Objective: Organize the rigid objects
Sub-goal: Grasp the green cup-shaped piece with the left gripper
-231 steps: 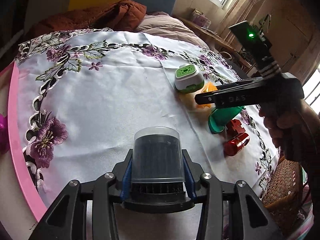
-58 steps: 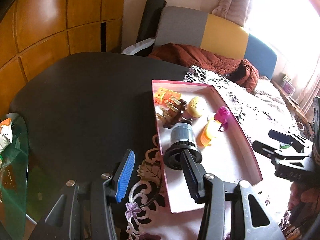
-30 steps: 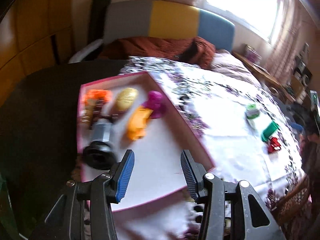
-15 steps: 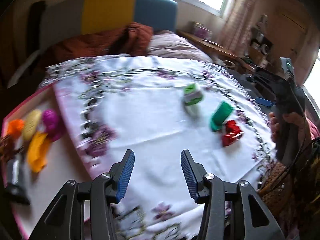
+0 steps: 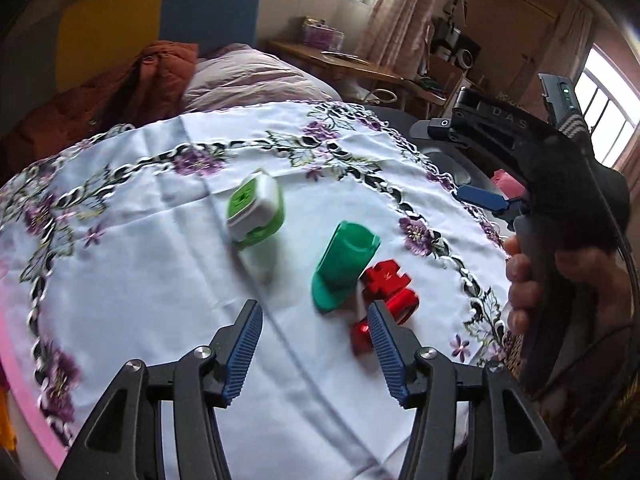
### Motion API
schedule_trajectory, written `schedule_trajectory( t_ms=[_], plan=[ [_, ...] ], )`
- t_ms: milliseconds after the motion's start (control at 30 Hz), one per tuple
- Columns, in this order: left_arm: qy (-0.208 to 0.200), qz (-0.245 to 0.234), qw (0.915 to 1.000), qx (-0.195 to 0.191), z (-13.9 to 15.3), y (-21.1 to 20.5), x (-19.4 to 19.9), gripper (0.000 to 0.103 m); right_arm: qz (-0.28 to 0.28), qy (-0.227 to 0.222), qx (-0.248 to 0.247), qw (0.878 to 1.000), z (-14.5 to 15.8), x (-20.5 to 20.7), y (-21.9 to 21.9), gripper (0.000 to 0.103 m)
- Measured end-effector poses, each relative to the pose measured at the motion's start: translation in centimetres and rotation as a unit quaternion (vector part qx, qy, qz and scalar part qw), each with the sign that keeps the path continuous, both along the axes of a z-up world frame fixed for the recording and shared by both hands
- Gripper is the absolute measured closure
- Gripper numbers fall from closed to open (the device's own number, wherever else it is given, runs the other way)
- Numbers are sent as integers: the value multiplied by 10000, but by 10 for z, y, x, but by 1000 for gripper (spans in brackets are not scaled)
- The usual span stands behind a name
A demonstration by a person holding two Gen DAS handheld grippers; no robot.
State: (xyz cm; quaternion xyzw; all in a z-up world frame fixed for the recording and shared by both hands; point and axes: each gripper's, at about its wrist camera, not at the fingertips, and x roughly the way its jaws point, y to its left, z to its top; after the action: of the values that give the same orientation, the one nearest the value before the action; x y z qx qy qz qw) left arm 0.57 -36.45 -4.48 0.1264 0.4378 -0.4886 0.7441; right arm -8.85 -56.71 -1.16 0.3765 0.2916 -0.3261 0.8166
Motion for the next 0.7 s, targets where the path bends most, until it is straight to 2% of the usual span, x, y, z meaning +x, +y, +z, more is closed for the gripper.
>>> schedule_trajectory(
  t_ms=[200, 267, 467, 500, 533, 700],
  plan=[
    [-10, -288, 9996, 27, -2, -40, 0, 42, -56, -131, 178, 9997, -2, -3, -4, 6],
    [-101, -321, 9994, 109, -5, -52, 0, 41, -40, -154, 173, 9997, -2, -3, -4, 6],
    [-20, -291, 9993, 233, -23, -80, 7, 42, -47, -176, 224, 9996, -3, -3, -4, 6],
    [63, -262, 9992, 284, -27, -83, 10, 47, -38, -155, 219, 9996, -3, -2, -4, 6],
    [171, -235, 9991, 293, -31, -84, 12, 65, -17, -137, 217, 9997, -4, -1, -4, 6],
    [210, 6, 9998, 41, -29, -56, 18, 68, -30, -129, 190, 9997, -4, -1, -3, 6]
  ],
)
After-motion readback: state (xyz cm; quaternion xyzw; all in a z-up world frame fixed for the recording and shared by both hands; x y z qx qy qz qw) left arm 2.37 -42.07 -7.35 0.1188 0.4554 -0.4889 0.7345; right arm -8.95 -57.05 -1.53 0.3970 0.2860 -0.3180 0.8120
